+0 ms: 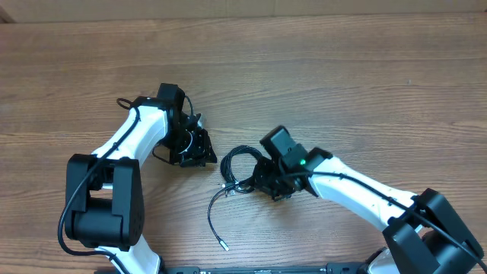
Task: Untangle cables
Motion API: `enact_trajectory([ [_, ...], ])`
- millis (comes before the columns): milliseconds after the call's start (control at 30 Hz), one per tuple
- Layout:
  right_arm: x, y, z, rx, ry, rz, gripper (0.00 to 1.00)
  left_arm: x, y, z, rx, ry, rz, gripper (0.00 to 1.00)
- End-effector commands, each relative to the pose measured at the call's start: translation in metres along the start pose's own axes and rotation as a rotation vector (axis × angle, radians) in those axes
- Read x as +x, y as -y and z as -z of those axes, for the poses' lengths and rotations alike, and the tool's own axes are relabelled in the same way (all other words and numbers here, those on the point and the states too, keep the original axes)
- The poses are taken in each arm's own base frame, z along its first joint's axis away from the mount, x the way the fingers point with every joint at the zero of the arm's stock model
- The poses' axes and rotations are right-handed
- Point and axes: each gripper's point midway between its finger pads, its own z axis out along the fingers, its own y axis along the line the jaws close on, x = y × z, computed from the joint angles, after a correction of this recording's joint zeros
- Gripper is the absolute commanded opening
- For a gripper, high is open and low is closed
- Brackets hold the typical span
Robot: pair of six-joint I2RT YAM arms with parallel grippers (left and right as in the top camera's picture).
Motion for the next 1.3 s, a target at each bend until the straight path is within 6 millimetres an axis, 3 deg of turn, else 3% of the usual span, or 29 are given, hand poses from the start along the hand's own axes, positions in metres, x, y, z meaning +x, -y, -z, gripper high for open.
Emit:
enact_trajectory([
  [0, -0.011, -0.026, 0.018, -0.061, 0.003, 0.096, 0.24, 0.003, 0.005, -0.008, -0.015, -0.016, -0.043, 0.38],
  [100, -0.022, -0.021, 0.022, -0.056, 0.027, 0.089, 0.30, 0.004, 0.006, -0.013, -0.030, -0.013, -0.019, 0.37],
  [333, -0.048, -0.002, 0.032, -0.039, 0.062, 0.005, 0.30, 0.012, 0.001, -0.030, -0.073, -0.015, 0.008, 0.28],
  [500, -0.054, 0.002, 0.033, -0.022, 0.086, 0.035, 0.30, 0.008, 0.002, -0.038, -0.063, 0.012, -0.019, 0.30],
  [600, -0.054, 0.002, 0.033, -0.021, 0.086, 0.035, 0.30, 0.008, 0.001, -0.042, -0.060, 0.019, -0.027, 0.29],
  [733, -0.054, 0.002, 0.033, -0.021, 0.086, 0.035, 0.30, 0.010, 0.000, -0.043, -0.063, 0.013, -0.026, 0.14],
  [867, -0.053, 0.002, 0.033, -0.021, 0.086, 0.036, 0.30, 0.010, 0.000, -0.044, -0.063, 0.013, -0.027, 0.22],
  [1167, -0.050, 0.000, 0.032, -0.020, 0.080, 0.045, 0.30, 0.018, 0.000, -0.053, -0.068, -0.001, -0.040, 0.22],
  [1267, -0.045, -0.002, 0.029, -0.018, 0.073, 0.061, 0.30, 0.020, -0.002, -0.056, -0.068, -0.001, -0.045, 0.18],
])
